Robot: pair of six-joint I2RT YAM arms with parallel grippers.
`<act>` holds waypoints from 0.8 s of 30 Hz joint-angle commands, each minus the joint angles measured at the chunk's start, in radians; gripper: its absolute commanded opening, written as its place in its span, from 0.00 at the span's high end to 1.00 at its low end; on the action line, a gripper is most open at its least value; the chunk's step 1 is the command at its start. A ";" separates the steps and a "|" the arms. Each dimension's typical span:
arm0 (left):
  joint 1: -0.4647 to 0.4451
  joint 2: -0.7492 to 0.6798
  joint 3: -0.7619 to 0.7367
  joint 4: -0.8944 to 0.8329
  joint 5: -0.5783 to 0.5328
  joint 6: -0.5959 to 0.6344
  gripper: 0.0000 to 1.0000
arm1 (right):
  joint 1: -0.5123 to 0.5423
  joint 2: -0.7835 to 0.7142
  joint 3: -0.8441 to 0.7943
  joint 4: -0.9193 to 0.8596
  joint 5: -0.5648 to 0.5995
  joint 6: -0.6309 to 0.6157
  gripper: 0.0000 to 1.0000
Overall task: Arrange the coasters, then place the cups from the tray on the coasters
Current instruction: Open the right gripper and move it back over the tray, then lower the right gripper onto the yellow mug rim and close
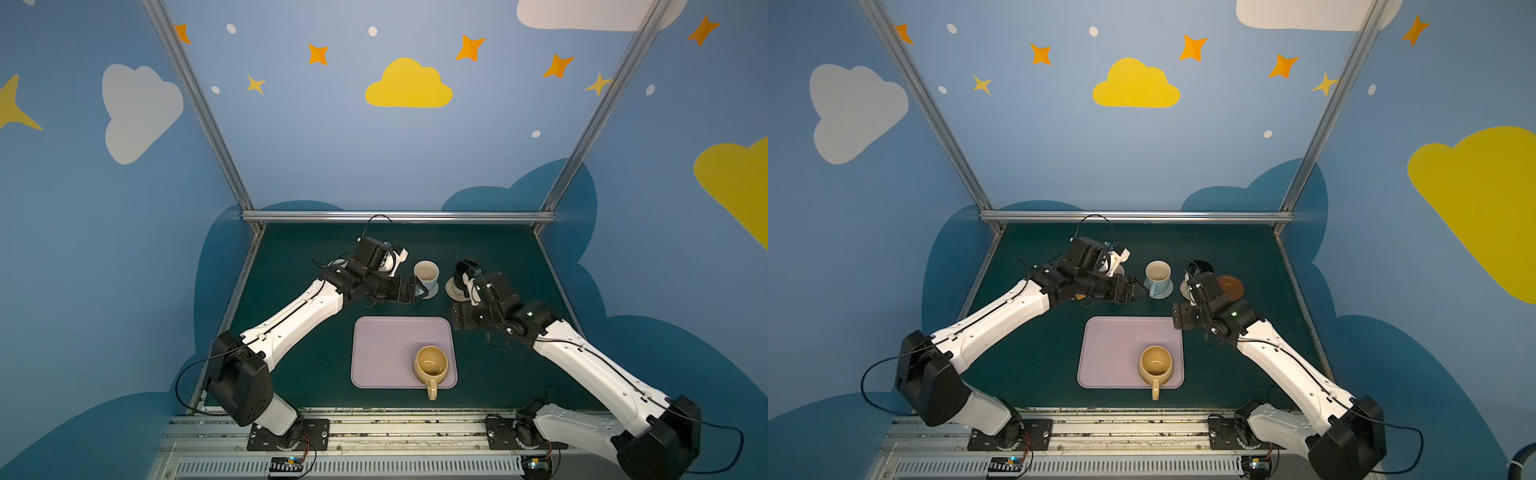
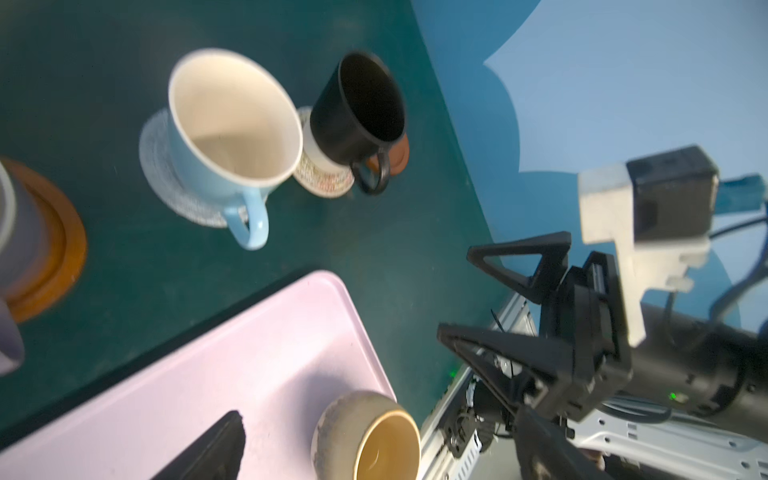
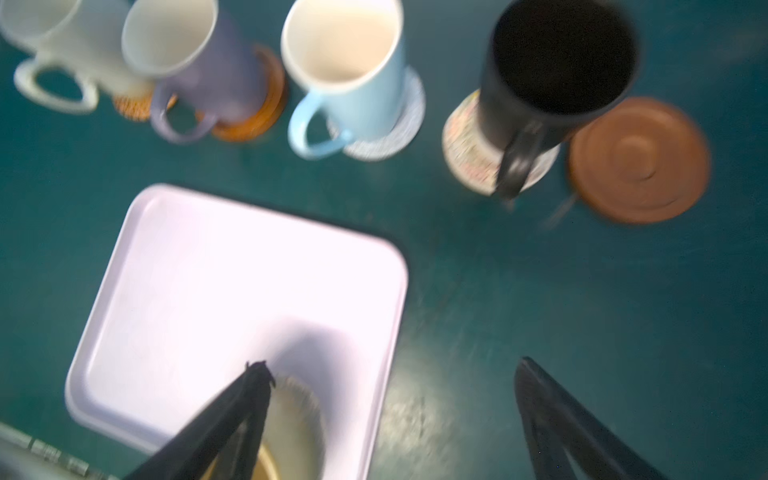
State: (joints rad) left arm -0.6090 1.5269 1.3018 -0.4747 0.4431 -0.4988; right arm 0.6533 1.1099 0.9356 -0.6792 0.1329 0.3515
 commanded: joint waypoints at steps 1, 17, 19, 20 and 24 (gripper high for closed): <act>0.003 -0.047 -0.046 -0.038 0.033 0.016 0.00 | 0.080 -0.053 -0.049 -0.093 -0.013 0.099 0.08; -0.003 -0.168 -0.204 -0.091 0.010 -0.006 0.00 | 0.536 -0.125 -0.210 -0.046 0.104 0.294 0.08; -0.005 -0.179 -0.216 -0.095 0.010 -0.011 0.00 | 0.565 -0.107 -0.213 -0.048 0.101 0.329 0.08; -0.004 -0.185 -0.221 -0.097 0.010 -0.013 0.00 | 0.586 -0.102 -0.214 -0.045 0.109 0.349 0.08; -0.006 -0.195 -0.242 -0.100 -0.001 -0.016 0.00 | 0.660 -0.075 -0.230 -0.015 0.144 0.409 0.08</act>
State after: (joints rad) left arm -0.6102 1.3540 1.0702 -0.5541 0.4480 -0.5072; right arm 1.2770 1.0153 0.7174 -0.7177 0.2310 0.6857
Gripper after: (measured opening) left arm 0.996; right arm 0.915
